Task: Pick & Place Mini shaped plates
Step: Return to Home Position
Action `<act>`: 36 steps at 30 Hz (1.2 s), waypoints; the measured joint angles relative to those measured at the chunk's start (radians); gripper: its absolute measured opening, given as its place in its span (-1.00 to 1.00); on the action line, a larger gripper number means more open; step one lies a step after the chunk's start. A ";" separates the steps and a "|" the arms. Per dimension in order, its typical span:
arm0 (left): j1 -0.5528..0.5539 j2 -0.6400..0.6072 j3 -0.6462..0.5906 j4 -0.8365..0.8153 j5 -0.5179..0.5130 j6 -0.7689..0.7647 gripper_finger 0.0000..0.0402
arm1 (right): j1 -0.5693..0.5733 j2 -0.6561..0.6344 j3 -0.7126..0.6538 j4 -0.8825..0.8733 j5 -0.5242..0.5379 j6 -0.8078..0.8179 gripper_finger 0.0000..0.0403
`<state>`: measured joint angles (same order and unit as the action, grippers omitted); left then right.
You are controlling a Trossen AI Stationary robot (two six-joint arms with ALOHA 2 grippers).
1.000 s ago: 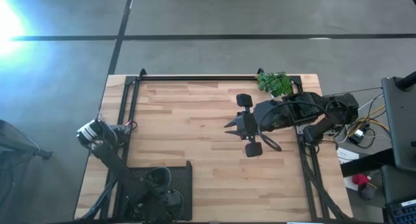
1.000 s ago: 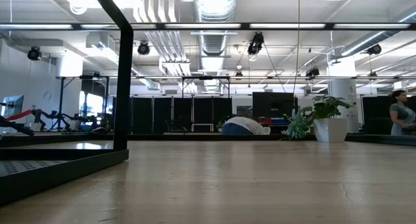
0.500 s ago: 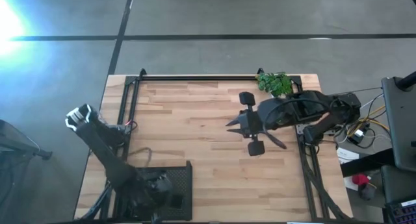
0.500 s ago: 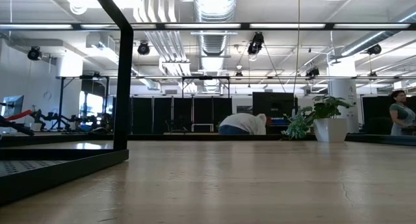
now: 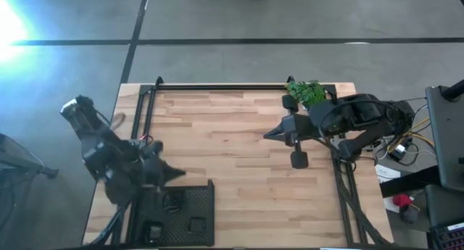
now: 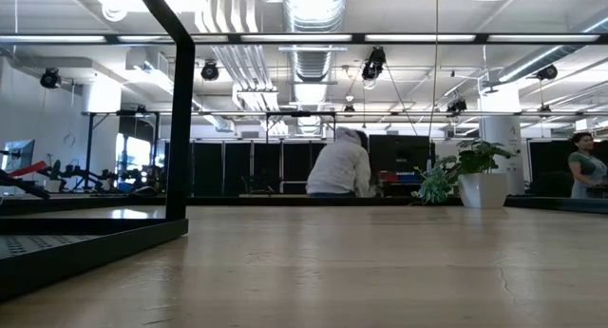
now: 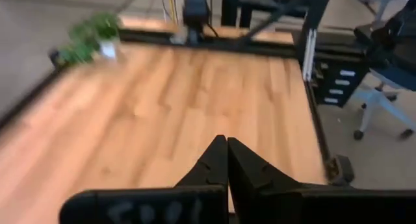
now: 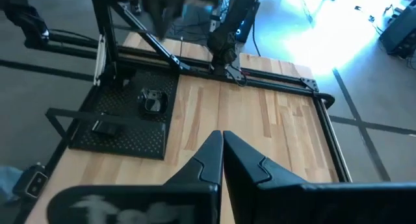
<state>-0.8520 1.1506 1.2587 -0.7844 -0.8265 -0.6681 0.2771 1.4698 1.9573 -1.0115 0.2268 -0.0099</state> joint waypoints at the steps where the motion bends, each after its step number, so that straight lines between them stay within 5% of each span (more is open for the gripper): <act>1: 0.000 -0.033 -0.010 0.002 -0.011 0.033 -1.00 | 0.000 -0.008 -0.007 0.001 0.000 0.007 -0.96; 11: 0.000 -0.337 -0.201 0.141 -0.042 0.228 -1.00 | 0.000 -0.147 -0.230 0.186 -0.004 0.058 -0.96; 20: 0.000 -0.556 -0.442 0.375 -0.029 0.361 -1.00 | 0.000 -0.350 -0.586 0.579 -0.128 0.077 -0.96; 36: 0.000 -0.940 -0.662 0.536 0.021 0.527 -1.00 | 0.000 -0.697 -1.124 1.048 -0.131 0.227 -0.96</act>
<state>-0.8520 0.2103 0.5967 -0.2483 -0.8057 -0.1412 0.2775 0.7733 0.8335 0.0362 0.0959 0.2174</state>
